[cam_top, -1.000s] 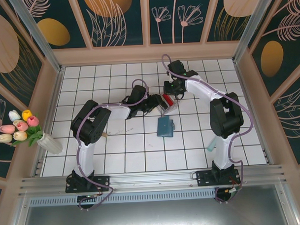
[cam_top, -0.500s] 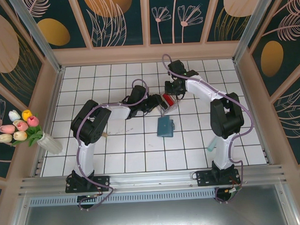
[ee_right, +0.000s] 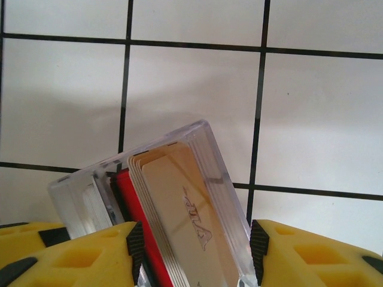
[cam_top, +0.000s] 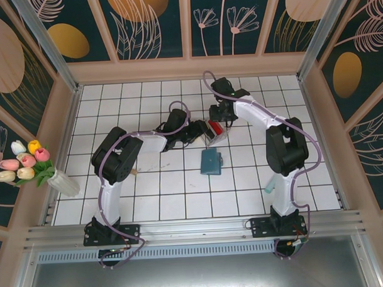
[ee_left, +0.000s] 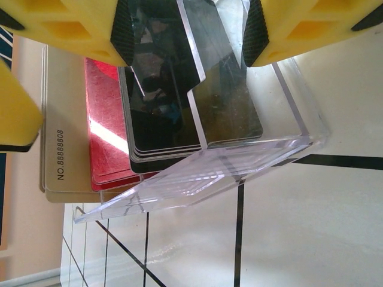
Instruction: Put the credit cards into the card holder
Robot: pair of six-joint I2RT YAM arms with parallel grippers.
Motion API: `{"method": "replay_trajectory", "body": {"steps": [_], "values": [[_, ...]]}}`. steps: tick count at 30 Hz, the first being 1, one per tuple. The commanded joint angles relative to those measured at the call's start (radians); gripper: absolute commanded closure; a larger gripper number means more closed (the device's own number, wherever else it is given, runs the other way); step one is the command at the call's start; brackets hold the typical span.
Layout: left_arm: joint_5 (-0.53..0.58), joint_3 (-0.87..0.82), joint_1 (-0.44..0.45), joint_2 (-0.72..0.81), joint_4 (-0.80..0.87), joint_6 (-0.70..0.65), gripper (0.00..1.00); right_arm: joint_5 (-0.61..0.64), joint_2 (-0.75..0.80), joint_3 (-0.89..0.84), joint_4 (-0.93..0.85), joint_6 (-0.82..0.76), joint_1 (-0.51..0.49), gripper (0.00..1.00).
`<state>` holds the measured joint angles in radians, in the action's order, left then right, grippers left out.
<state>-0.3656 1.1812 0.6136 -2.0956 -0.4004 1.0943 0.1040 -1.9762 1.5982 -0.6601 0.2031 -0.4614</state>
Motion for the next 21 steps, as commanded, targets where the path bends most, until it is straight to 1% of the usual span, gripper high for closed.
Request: {"method": "replay_trajectory", "body": {"steps": [1,4,7,9,14,21], "values": [[-0.011,0.018,-0.002,-0.030,-0.011,0.006,0.46,0.075,-0.031,0.031,-0.054,-0.028,-0.019,0.46],[-0.008,0.016,-0.002,-0.029,-0.006,0.004,0.46,0.077,-0.025,0.023,-0.044,-0.028,-0.024,0.42],[-0.007,0.018,-0.002,-0.032,-0.005,0.004,0.46,0.147,-0.042,0.029,-0.057,-0.021,-0.024,0.42],[-0.004,0.017,-0.002,-0.031,-0.001,0.003,0.46,0.163,-0.044,0.027,-0.061,-0.019,-0.021,0.43],[0.009,0.015,-0.002,-0.035,0.017,-0.005,0.47,0.151,-0.004,0.011,-0.042,-0.001,-0.004,0.44],[0.017,0.014,-0.002,-0.039,0.020,-0.006,0.47,0.159,0.006,-0.007,-0.046,0.004,0.036,0.45]]}}
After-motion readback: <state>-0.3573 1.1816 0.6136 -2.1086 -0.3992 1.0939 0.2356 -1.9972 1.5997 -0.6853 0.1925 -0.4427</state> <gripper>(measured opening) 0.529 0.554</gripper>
